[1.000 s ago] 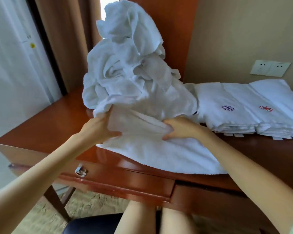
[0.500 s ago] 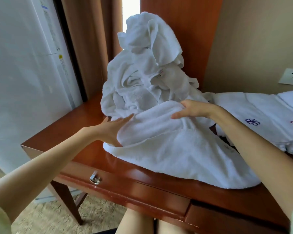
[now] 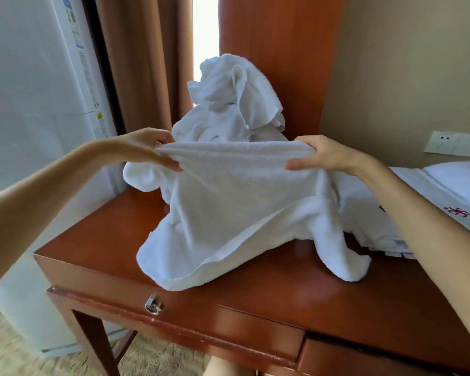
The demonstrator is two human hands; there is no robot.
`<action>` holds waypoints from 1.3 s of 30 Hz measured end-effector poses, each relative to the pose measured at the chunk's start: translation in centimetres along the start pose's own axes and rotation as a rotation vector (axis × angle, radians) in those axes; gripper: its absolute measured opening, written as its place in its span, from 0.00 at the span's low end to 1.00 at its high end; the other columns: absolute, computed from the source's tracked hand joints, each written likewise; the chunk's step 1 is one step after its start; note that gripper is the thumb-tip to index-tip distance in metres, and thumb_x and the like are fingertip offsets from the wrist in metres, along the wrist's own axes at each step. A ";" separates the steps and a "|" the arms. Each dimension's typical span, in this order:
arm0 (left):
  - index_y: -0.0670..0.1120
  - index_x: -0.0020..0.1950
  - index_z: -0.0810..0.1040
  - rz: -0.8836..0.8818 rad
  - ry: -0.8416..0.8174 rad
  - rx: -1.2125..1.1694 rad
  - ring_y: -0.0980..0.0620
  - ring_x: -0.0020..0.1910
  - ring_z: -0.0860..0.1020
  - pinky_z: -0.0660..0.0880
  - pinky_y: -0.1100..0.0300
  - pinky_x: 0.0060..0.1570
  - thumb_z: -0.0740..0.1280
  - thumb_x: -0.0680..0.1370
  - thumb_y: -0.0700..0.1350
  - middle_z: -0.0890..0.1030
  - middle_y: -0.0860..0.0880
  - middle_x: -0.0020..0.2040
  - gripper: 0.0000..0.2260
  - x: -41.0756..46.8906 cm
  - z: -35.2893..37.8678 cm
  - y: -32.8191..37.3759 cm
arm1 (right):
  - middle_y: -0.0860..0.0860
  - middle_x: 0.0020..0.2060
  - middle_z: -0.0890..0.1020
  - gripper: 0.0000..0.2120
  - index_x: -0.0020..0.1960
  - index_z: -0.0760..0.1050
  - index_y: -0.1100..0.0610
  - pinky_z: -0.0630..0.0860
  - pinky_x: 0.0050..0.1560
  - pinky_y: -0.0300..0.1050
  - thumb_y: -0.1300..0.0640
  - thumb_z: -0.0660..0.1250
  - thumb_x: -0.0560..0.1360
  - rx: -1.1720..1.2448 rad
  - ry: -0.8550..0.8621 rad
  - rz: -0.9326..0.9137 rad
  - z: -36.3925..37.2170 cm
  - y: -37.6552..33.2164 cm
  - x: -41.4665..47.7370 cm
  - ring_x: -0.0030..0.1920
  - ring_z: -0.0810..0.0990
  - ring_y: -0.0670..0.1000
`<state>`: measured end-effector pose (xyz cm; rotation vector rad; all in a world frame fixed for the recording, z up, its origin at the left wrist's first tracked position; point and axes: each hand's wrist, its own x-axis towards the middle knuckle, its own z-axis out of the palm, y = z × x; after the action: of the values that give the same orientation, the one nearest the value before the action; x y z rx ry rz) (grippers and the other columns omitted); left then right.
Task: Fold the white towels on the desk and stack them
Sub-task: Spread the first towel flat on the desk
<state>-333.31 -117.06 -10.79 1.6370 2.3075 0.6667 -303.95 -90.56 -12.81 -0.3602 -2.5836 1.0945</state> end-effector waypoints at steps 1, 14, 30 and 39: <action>0.58 0.48 0.78 -0.001 0.035 -0.001 0.60 0.43 0.79 0.72 0.63 0.42 0.79 0.62 0.57 0.81 0.59 0.44 0.18 0.0 -0.5 -0.2 | 0.39 0.37 0.83 0.12 0.46 0.77 0.48 0.75 0.36 0.31 0.49 0.77 0.66 -0.022 0.009 -0.013 0.1 -0.4 -0.1 0.39 0.83 0.40; 0.52 0.78 0.54 -0.077 0.230 0.697 0.43 0.75 0.55 0.53 0.39 0.72 0.71 0.74 0.48 0.55 0.42 0.75 0.38 2.3 10.0 -0.9 | 0.47 0.48 0.80 0.07 0.53 0.77 0.49 0.74 0.49 0.41 0.50 0.70 0.76 -0.320 -0.088 0.261 3.1 5.3 -1.5 0.48 0.78 0.47; 0.44 0.54 0.80 0.575 0.146 0.331 0.44 0.47 0.77 0.67 0.58 0.47 0.65 0.72 0.44 0.80 0.47 0.48 0.12 -2.0 25.3 8.6 | 0.49 0.47 0.81 0.11 0.56 0.77 0.48 0.71 0.45 0.45 0.51 0.71 0.74 -0.449 0.356 0.096 5.3 7.3 -2.1 0.48 0.78 0.51; 0.45 0.49 0.80 0.759 -0.364 -0.032 0.55 0.49 0.74 0.70 0.61 0.49 0.64 0.75 0.47 0.78 0.51 0.49 0.08 -6.2 26.7 10.4 | 0.52 0.59 0.75 0.18 0.65 0.73 0.52 0.68 0.55 0.47 0.54 0.69 0.76 -0.787 0.468 0.208 5.1 8.4 -1.7 0.59 0.72 0.54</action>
<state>-310.79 -113.92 -29.33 2.3837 1.3890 0.4667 -303.45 -88.80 -22.59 -0.9434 -2.4476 -0.0381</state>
